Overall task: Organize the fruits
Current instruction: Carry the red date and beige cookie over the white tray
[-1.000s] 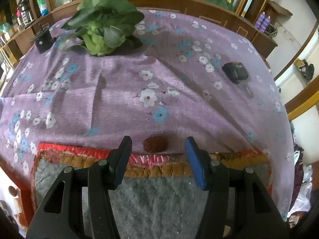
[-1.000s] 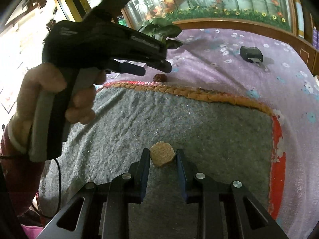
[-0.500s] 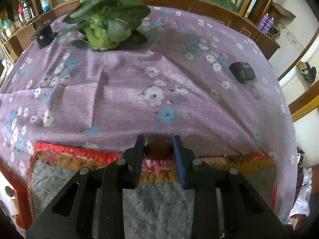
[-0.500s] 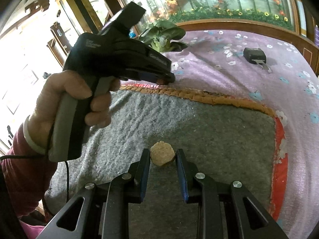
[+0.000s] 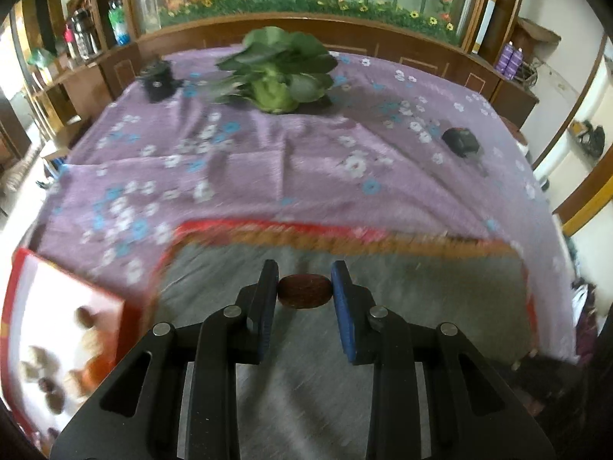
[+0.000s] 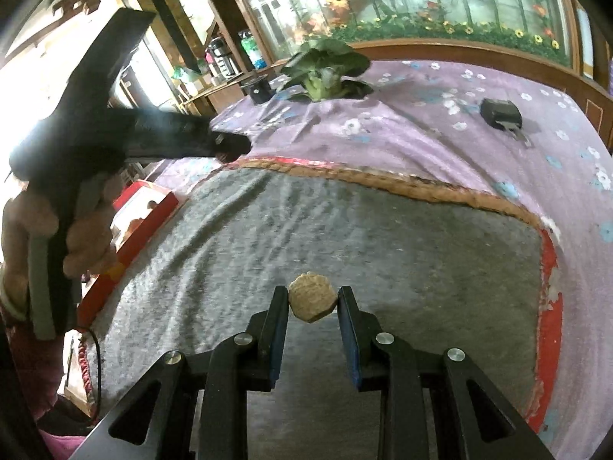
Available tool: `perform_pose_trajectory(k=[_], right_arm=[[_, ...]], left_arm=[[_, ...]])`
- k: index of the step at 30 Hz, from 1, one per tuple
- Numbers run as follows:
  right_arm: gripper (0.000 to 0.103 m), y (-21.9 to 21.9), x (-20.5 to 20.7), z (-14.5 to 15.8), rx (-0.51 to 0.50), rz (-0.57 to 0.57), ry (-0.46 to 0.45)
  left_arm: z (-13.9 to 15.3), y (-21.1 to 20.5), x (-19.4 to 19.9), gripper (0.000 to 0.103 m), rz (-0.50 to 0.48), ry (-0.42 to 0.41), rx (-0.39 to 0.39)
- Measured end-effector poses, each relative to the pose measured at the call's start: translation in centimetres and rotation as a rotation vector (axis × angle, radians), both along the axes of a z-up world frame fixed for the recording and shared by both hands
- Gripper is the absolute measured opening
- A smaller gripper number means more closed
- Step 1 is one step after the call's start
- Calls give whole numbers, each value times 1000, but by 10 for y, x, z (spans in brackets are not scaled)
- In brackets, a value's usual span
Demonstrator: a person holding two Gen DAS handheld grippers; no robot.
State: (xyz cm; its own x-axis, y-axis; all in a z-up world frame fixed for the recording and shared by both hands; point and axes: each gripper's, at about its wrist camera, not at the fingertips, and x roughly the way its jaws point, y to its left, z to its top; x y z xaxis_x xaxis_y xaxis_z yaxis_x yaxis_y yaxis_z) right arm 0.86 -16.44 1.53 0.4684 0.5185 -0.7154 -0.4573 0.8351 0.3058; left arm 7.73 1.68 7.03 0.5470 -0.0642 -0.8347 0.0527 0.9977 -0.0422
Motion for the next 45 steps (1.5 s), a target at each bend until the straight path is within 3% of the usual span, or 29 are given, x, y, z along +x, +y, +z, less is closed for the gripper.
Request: perform_pose_trajectory(k=[10,23,36,45], right_arm=[[25,66,-25,15,-19,94,-17],[25,166,-45,31,-37,263,-50],[25,232,-48,38,-86,359,-73],[25,277,-33,31,-132,414,-63]], left_arm=[[4,57,-56,27,39,-24,20],[3,137,-117,28,159,-35,23],[-16,203,-148,28,288,-12,3],[-31,220,-149,28,309,12,-10]])
